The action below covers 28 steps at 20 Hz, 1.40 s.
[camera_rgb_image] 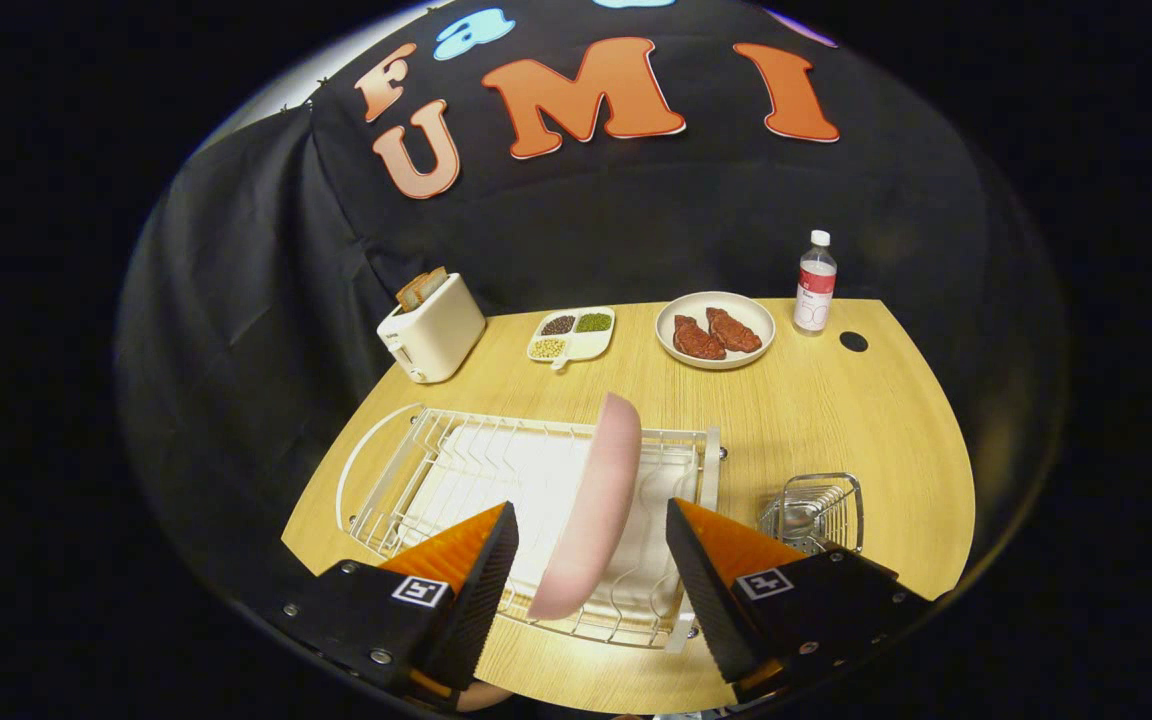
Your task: Take the plate from the dish rack, then take the spoon from the basket and place it into the plate.
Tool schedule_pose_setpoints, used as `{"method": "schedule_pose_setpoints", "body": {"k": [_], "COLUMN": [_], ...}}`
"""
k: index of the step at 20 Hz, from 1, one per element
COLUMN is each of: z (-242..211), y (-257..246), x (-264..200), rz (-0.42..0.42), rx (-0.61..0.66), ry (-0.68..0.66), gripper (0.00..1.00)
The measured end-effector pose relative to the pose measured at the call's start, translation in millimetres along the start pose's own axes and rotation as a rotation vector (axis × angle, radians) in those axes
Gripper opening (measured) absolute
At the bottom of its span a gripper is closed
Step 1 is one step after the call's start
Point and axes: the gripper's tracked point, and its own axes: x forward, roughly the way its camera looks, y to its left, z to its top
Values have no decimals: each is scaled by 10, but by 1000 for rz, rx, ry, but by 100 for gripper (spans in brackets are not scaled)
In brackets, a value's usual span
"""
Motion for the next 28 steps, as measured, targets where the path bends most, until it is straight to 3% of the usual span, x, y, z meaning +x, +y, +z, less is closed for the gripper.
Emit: {"method": "schedule_pose_setpoints", "body": {"k": [3,8,20,23,28], "z": [-15,-143,-173,50,62], "y": [-23,220,68,18,-130], "x": [186,447,474,390,347], "rz": [-29,55,-115,-149,-210], "rx": [18,108,31,20,2], "ry": [49,133,154,83,73], "gripper": [82,66,47,47,36]}}
